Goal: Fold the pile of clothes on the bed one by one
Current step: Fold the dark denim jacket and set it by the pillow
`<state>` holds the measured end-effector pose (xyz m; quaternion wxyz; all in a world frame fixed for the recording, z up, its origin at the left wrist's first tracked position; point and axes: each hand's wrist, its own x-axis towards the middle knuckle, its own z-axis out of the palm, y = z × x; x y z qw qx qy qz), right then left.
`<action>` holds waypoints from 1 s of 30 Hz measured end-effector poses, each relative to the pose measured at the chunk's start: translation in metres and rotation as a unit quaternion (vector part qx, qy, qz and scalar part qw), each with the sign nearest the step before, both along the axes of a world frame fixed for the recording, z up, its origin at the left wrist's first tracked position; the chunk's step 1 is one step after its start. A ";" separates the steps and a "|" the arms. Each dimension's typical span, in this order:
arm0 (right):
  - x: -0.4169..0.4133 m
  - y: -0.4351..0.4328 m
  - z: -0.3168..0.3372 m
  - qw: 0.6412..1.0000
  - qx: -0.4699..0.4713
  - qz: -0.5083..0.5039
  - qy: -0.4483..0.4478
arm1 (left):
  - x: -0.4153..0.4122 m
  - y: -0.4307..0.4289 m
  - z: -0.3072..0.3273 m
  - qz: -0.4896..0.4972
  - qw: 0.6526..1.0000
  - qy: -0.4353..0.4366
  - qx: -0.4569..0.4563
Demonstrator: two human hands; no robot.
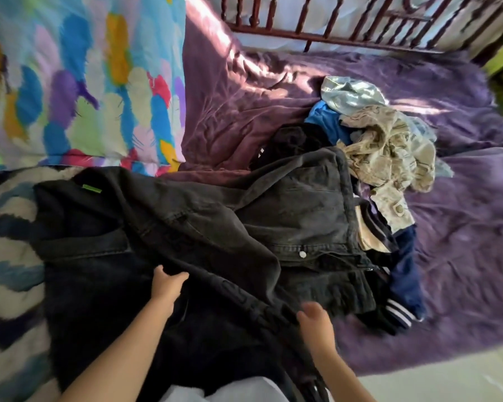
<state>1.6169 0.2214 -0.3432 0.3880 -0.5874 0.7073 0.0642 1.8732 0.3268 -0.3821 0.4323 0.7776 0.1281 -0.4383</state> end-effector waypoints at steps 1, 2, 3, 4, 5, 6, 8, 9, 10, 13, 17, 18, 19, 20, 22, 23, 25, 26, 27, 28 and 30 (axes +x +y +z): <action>-0.004 -0.008 -0.007 0.997 -0.005 0.056 0.049 | -0.011 0.000 -0.002 0.005 1.000 0.023 -0.002; -0.010 -0.015 -0.014 0.990 0.003 0.102 0.099 | -0.020 -0.001 -0.005 0.015 0.999 0.049 -0.008; -0.018 -0.023 -0.021 0.981 0.027 0.137 0.131 | -0.028 -0.003 -0.007 0.029 0.997 0.076 -0.015; -0.024 -0.026 -0.028 0.976 0.055 0.163 0.133 | -0.035 -0.006 -0.009 0.039 0.994 0.102 -0.025; -0.028 -0.027 -0.031 0.973 0.087 0.176 0.119 | -0.042 -0.010 -0.008 0.037 0.991 0.124 -0.035; -0.030 -0.027 -0.036 0.970 0.101 0.195 0.104 | -0.049 -0.014 -0.007 0.027 0.991 0.128 -0.038; -0.030 -0.023 -0.037 0.950 0.105 0.280 0.091 | -0.057 -0.022 -0.009 0.030 0.993 0.106 -0.041; -0.030 -0.021 -0.039 0.938 0.110 0.316 0.089 | -0.059 -0.025 -0.008 0.046 0.993 0.095 -0.044; -0.029 -0.018 -0.040 0.926 0.118 0.348 0.083 | -0.058 -0.027 -0.006 0.065 0.993 0.085 -0.046; -0.021 -0.018 -0.032 0.909 0.142 0.382 0.086 | -0.053 -0.021 0.012 0.086 0.994 0.025 -0.056; 0.014 -0.041 -0.005 0.941 0.005 0.329 0.081 | -0.038 0.021 0.013 0.013 0.997 -0.076 0.031; 0.027 -0.049 -0.002 0.945 -0.014 0.320 0.062 | -0.035 0.029 0.014 0.000 0.995 -0.081 0.060; 0.041 -0.055 0.000 0.946 -0.021 0.321 0.047 | -0.032 0.033 0.014 -0.014 0.992 -0.087 0.087; 0.056 -0.061 0.002 0.944 -0.021 0.327 0.033 | -0.028 0.033 0.017 -0.030 0.989 -0.100 0.107; 0.088 -0.071 0.006 0.943 -0.021 0.332 0.007 | -0.014 0.021 0.024 -0.055 0.984 -0.126 0.114; 0.104 -0.075 0.009 0.943 -0.023 0.331 -0.003 | -0.004 0.011 0.028 -0.053 0.984 -0.133 0.103; 0.133 -0.083 0.013 0.950 -0.021 0.310 -0.017 | 0.020 -0.008 0.032 -0.026 0.985 -0.151 0.077; 0.146 -0.086 0.013 0.958 -0.012 0.285 -0.025 | 0.033 -0.016 0.032 -0.005 0.984 -0.161 0.069; 0.159 -0.090 0.011 0.966 -0.004 0.255 -0.033 | 0.045 -0.024 0.031 0.017 0.984 -0.168 0.063; 0.172 -0.093 0.008 0.973 0.000 0.227 -0.046 | 0.057 -0.031 0.030 0.036 0.983 -0.172 0.061; 0.196 -0.100 -0.001 0.980 0.018 0.178 -0.085 | 0.080 -0.045 0.026 0.060 0.977 -0.190 0.070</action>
